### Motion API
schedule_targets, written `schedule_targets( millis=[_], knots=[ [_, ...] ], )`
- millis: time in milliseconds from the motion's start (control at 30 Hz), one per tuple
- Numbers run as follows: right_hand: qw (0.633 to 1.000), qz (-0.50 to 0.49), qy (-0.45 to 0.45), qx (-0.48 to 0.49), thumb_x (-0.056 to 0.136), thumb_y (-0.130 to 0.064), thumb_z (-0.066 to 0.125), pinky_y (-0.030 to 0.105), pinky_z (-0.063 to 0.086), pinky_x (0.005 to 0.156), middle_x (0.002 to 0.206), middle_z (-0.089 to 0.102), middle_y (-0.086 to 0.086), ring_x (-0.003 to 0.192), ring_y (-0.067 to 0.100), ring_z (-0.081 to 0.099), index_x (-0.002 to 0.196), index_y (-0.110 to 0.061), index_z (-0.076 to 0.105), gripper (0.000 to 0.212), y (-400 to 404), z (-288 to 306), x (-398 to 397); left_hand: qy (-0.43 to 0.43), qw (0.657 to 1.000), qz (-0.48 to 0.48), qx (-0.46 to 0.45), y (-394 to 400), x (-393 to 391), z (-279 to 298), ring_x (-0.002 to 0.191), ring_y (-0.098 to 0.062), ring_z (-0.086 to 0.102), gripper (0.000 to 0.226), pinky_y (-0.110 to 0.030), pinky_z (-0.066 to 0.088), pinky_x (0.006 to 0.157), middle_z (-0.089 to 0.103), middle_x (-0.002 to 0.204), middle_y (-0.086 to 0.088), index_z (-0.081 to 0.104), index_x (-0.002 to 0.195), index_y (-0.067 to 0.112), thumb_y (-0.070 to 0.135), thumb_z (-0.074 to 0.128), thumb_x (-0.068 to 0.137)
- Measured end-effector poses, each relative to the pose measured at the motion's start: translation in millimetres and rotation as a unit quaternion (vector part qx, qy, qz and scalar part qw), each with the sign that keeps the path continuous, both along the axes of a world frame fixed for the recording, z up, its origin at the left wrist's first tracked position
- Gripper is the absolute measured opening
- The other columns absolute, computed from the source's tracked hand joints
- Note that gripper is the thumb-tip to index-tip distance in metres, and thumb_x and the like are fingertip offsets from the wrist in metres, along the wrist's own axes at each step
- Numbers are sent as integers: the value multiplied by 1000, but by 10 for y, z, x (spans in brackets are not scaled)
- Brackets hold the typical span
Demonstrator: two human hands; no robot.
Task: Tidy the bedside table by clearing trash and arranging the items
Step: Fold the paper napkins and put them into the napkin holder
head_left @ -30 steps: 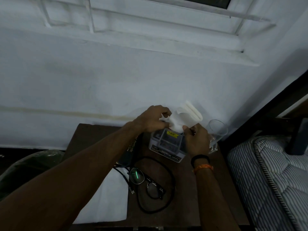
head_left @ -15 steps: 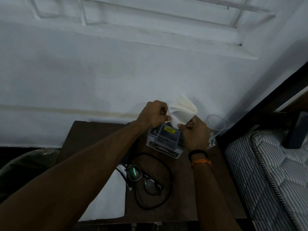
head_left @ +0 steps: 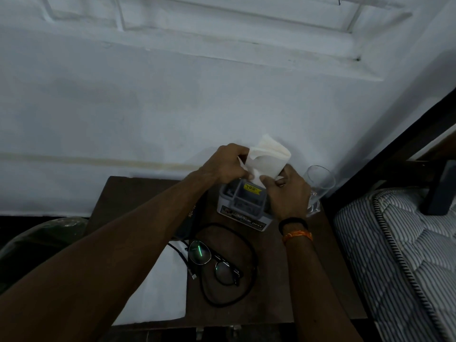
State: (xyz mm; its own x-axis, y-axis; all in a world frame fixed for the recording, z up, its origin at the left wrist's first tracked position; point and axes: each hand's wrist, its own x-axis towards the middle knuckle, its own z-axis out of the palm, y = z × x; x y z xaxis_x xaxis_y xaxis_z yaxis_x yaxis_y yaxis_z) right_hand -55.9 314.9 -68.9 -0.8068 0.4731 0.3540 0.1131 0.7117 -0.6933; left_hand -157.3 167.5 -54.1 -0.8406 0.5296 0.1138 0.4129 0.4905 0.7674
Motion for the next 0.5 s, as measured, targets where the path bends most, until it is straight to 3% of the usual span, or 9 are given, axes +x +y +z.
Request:
schedule_targets(
  millis=[100, 200, 367, 500],
  knots=[
    [998, -9, 65, -21, 80, -29, 75, 34, 54, 70, 91, 70, 4, 77, 18, 63, 99, -13, 66, 27, -20, 76, 12, 3, 999, -14, 36, -22, -15, 53, 75, -11, 64, 39, -28, 54, 67, 73, 94, 1, 72, 103, 12, 26, 86, 69],
    [994, 1, 109, -13, 84, -24, 74, 27, 51, 68, 86, 71, 4, 76, 16, 64, 97, -11, 68, 20, -27, 101, 14, -9, 997, -22, 78, -27, -36, 62, 82, -13, 69, 39, -26, 59, 71, 74, 100, 0, 73, 107, 13, 25, 85, 72],
    [998, 14, 59, 20, 85, -20, 72, 31, 50, 66, 80, 71, 8, 74, 21, 64, 91, -8, 68, 14, 7, -24, -2, -17, 999, -9, 48, 3, -27, -35, 86, -15, 71, 32, -28, 58, 78, 76, 97, -5, 75, 105, 10, 21, 83, 76],
    [999, 25, 31, 28, 85, -16, 72, 19, 38, 62, 80, 72, 6, 73, 13, 58, 89, -10, 69, 8, 32, -68, 10, -5, 1000, -1, 19, 18, -1, -81, 85, -17, 70, 32, -24, 53, 73, 76, 96, -5, 75, 105, 12, 24, 83, 76]
  ],
)
